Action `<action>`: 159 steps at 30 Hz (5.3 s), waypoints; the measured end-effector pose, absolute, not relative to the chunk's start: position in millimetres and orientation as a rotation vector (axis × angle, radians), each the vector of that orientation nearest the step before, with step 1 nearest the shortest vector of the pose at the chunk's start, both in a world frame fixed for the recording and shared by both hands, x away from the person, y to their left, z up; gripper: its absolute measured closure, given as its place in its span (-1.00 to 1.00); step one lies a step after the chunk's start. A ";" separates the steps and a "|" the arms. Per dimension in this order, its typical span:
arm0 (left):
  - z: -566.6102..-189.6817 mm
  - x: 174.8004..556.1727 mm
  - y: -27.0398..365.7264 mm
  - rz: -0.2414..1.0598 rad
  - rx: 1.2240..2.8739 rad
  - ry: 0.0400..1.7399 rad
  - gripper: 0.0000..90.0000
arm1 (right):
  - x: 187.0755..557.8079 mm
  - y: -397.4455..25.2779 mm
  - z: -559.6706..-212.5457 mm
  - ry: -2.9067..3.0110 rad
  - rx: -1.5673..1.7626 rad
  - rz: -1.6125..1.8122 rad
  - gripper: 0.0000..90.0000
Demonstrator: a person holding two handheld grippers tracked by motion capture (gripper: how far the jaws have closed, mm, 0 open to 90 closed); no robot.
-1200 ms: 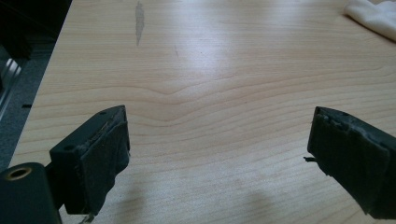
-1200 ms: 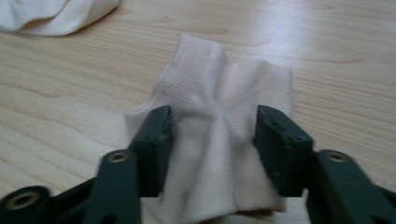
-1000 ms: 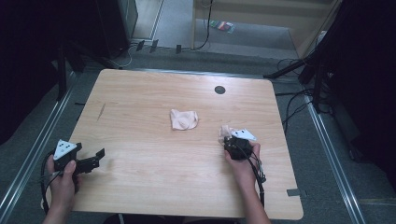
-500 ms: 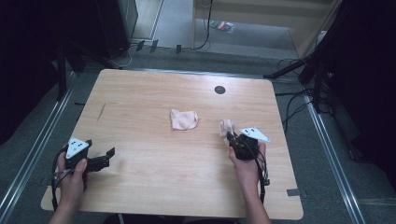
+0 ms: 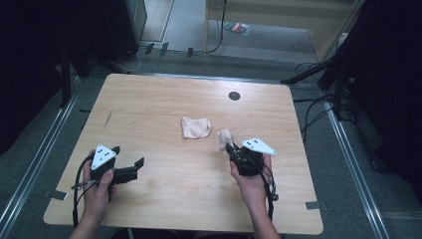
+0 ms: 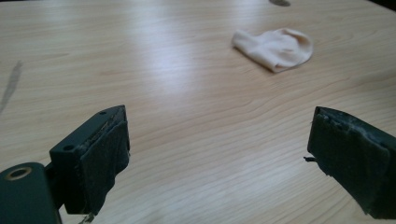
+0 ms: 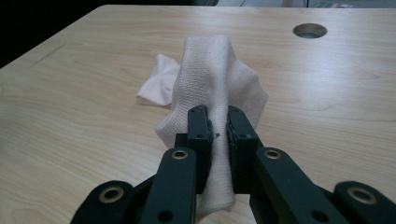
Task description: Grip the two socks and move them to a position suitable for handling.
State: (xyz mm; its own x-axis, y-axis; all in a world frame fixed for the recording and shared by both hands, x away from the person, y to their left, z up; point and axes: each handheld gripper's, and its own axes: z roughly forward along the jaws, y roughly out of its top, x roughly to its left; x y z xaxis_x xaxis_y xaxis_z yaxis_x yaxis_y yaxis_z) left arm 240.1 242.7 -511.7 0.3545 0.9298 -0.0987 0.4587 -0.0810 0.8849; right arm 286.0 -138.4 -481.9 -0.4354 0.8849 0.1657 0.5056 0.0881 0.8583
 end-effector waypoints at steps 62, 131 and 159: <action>-522.4 250.8 207.4 0.410 1.702 1.207 -0.67 | 231.5 -17.6 -530.4 2.285 1.075 1.202 0.96; -542.8 253.6 203.1 0.370 1.801 1.105 -0.32 | 251.4 -145.5 -516.7 2.121 1.375 1.362 0.20; -551.4 265.3 208.1 0.383 1.725 1.207 -0.25 | 372.5 -73.5 -497.6 2.209 1.270 1.237 0.35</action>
